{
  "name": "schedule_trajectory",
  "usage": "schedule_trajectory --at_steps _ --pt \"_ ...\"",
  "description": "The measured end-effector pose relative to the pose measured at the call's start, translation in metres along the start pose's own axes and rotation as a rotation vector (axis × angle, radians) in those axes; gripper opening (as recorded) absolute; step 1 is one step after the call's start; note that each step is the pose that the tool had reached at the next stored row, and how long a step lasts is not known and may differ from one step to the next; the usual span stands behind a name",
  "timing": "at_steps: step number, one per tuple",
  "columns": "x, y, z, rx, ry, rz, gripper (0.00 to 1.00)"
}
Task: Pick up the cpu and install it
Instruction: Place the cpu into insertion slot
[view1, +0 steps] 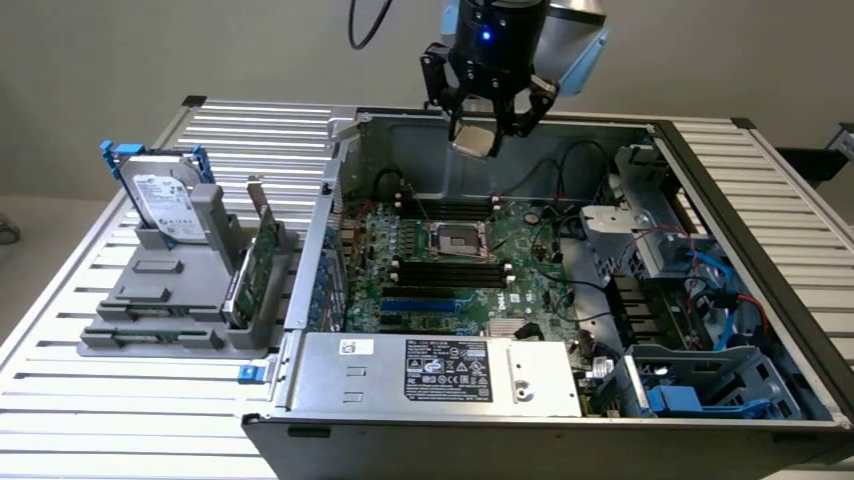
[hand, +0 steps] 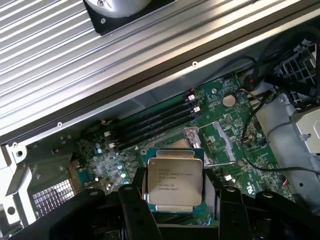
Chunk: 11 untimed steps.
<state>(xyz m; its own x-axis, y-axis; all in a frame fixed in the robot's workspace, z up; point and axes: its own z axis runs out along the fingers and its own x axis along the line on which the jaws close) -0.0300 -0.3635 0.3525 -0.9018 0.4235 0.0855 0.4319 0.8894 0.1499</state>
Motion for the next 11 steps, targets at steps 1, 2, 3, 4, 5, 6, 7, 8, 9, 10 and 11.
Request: schedule_trajectory --at_steps 1,2,3,4,5,6,7,8,9,10,11 --pt "0.0000 0.0000 0.0002 -0.0015 -0.0027 0.018 0.55" --pt "0.0000 -0.0001 0.0004 -0.0030 -0.0054 0.035 0.55" --pt "0.0000 -0.0001 0.0006 -0.0045 -0.0083 0.055 0.55" --pt "-0.0001 -0.0002 0.0008 -0.0060 -0.0108 0.071 0.55" --pt "-0.0001 -0.0002 0.0011 -0.0078 -0.0138 0.091 0.55" --pt "-0.0001 -0.0002 0.0013 -0.0093 -0.0165 0.108 0.55" --pt "-0.0001 -0.0003 0.0016 -0.0109 -0.0192 0.126 0.55" --pt "-0.0002 -0.0003 0.0018 -0.0124 -0.0219 0.144 0.55" --pt "-0.0002 -0.0003 0.0020 -0.0140 -0.0246 0.162 0.55" --pt "-0.0002 -0.0004 0.0023 -0.0155 -0.0273 0.179 0.55" --pt "-0.0002 -0.0004 0.0025 -0.0170 -0.0300 0.197 0.55"
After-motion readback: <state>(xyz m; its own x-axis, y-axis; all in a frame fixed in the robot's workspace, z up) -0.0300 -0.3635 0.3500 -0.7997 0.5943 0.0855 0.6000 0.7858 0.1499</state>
